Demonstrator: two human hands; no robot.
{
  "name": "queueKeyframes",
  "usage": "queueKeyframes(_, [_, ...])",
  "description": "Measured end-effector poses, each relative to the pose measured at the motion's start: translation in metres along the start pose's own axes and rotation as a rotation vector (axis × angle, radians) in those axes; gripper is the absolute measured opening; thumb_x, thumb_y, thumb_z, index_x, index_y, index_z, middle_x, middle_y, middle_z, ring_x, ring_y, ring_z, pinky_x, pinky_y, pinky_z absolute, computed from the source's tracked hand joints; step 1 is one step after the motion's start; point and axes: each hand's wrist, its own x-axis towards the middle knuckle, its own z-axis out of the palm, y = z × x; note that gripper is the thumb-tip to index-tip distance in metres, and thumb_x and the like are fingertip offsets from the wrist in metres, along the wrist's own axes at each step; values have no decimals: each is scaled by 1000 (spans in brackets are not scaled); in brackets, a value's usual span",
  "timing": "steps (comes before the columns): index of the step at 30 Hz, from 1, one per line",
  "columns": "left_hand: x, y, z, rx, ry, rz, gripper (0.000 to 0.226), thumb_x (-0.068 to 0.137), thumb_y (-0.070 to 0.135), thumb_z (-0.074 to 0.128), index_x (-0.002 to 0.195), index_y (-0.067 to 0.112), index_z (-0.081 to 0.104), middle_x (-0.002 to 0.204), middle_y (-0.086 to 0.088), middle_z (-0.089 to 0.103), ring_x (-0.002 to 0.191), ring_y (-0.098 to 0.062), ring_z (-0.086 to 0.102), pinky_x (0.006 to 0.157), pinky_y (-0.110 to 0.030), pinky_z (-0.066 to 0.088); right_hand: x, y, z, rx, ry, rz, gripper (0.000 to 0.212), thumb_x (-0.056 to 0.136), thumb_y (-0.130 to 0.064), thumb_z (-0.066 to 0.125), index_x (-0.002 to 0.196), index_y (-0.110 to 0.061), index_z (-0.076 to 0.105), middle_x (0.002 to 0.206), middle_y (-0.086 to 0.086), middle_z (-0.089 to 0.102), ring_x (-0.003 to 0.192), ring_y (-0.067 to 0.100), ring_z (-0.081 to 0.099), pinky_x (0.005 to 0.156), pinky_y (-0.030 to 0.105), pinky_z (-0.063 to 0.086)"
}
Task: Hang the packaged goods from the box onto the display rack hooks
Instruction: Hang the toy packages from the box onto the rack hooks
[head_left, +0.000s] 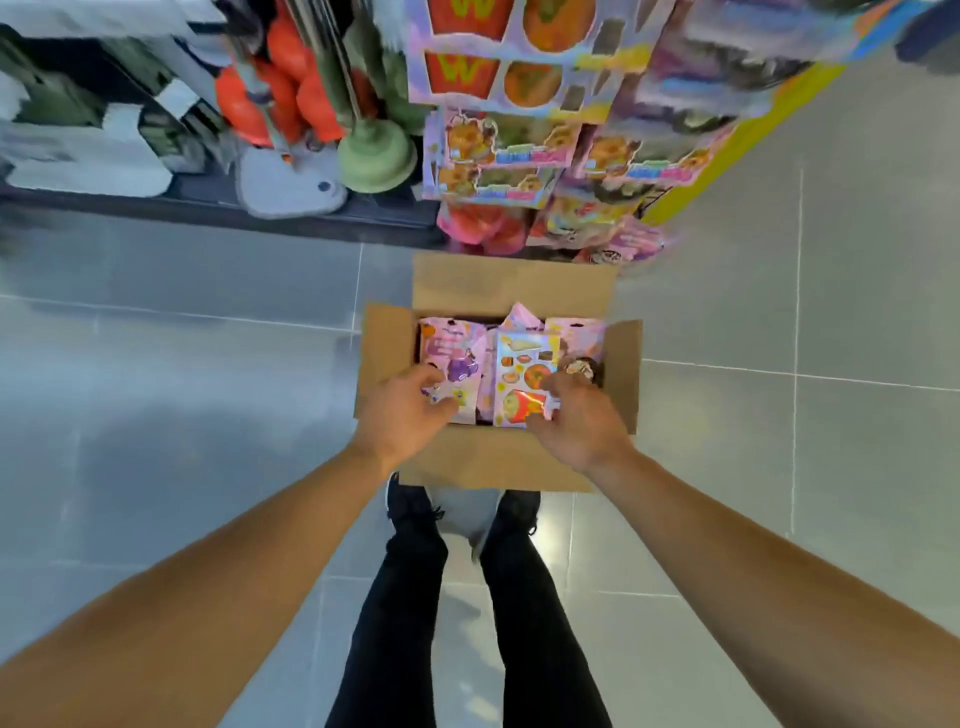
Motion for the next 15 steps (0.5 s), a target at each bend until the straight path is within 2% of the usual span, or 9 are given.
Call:
queueKeyframes(3, [31, -34, 34, -18, -5, -76, 37, 88, 29, 68, 121, 15, 65, 111, -1, 71, 105, -18, 64, 90, -26, 45, 35, 21, 39, -2, -69, 37, 49, 88, -29, 64, 134, -16, 51, 133, 8, 54, 117, 27, 56, 90, 34, 48])
queueKeyframes(6, [58, -64, 58, -72, -7, -121, 37, 85, 25, 69, 121, 15, 66, 118, -1, 69, 108, -21, 65, 95, -33, 50, 64, 34, 70, 39, -97, 76, 51, 87, -27, 66, 134, -15, 51, 133, 9, 55, 120, 27, 54, 92, 33, 45])
queueKeyframes(10, [102, -100, 99, -78, -36, -155, 43, 76, 35, 67, 114, 17, 68, 118, 0, 70, 108, -21, 66, 97, -38, 50, 108, 58, 111, 101, -102, 119, 51, 89, -29, 66, 135, -15, 50, 133, 8, 55, 117, 25, 55, 91, 32, 45])
queueKeyframes(13, [135, -114, 134, -77, -61, -165, 39, 80, 33, 66, 116, 19, 66, 120, 0, 69, 109, -21, 65, 96, -33, 49, 142, 87, 135, 115, -87, 154, 55, 87, -33, 69, 135, -14, 50, 136, 8, 53, 121, 25, 53, 93, 32, 42])
queueKeyframes(15, [153, -116, 152, -58, -81, -164, 38, 85, 28, 65, 122, 19, 64, 125, 2, 66, 112, -18, 62, 93, -23, 44, 159, 104, 144, 128, -64, 181, 57, 86, -32, 69, 136, -14, 48, 135, 8, 52, 123, 24, 52, 93, 32, 43])
